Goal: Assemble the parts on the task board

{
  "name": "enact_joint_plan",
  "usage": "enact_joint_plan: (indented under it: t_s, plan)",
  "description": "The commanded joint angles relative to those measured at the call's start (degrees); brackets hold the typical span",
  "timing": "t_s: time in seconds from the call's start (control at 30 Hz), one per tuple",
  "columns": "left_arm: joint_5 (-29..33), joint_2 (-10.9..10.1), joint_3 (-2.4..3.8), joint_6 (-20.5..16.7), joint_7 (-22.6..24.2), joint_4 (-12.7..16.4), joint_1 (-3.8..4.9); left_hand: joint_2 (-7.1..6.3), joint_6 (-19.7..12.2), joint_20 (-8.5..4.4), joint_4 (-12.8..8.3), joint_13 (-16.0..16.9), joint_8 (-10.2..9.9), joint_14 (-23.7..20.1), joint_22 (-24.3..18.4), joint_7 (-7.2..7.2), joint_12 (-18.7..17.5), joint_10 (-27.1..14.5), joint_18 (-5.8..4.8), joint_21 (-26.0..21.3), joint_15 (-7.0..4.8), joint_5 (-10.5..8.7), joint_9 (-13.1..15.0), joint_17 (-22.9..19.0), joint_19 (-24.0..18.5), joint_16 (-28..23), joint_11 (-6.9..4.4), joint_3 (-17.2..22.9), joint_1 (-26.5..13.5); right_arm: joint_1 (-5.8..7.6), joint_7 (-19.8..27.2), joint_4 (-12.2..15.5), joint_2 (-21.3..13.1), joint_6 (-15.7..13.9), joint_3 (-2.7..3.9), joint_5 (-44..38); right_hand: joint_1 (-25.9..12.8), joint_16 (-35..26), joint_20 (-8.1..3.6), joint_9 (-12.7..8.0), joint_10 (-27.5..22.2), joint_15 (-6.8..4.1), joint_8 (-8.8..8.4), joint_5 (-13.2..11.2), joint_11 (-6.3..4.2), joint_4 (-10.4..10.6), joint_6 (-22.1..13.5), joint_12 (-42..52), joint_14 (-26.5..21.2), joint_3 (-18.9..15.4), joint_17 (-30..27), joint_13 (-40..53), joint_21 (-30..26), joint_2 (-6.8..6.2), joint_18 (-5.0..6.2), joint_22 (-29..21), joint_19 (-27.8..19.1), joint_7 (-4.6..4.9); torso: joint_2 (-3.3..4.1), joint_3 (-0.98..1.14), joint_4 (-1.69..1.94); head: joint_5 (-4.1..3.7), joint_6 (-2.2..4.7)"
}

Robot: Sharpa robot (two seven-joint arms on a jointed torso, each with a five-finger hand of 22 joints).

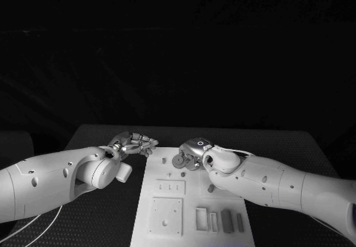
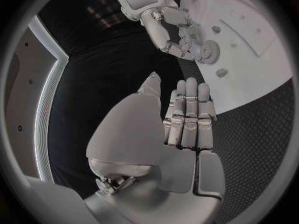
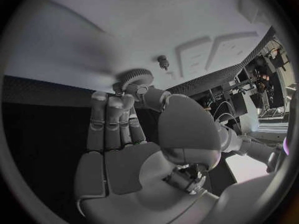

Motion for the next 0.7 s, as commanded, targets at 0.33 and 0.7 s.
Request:
enact_joint_plan:
  t_s: [0.33, 0.7]
  plan:
    - [-0.12, -0.09, 0.05, 0.42, 0.43, 0.13, 0.07, 0.41, 0.12, -0.11, 0.04, 0.06, -0.34, 0.45, 0.59, 0.24, -0.37, -0.22, 1.18, 0.34, 0.09, -0.27, 0.08, 0.12, -0.34, -0.28, 0.31, -0.23, -0.26, -0.39, 0.93, 1.36, -1.36, 3.49, -0.26, 1.02, -1.88, 0.54, -0.18, 0.0, -0.16, -0.12, 0.86, 0.22, -0.04, -1.2, 0.9, 0.7, -0.01, 1.71, 0.14, 0.11, 0.66, 0.54, 0.73, 0.28, -0.19, 0.04, 0.03, -0.01, -0.01, 0.13, -0.2]
    - [-0.12, -0.32, 0.05, 0.38, 0.44, 0.26, 0.07, 0.4, 0.12, -0.12, 0.02, 0.08, -0.36, 0.46, 0.59, 0.25, -0.39, -0.23, 1.19, 0.34, 0.08, -0.25, 0.1, 0.15, -0.35, -0.31, 0.31, -0.2, -0.24, -0.39, 0.18, 1.74, -2.41, 2.35, -0.27, 0.15, -2.3, 0.73, -0.26, 0.05, -0.18, 0.0, 1.38, 0.3, 0.14, -1.88, 1.71, 0.92, 0.0, 2.26, 0.14, 0.12, 0.8, 0.9, 0.73, 0.36, -0.15, 0.25, 0.0, 0.02, -0.05, 0.11, -0.21]
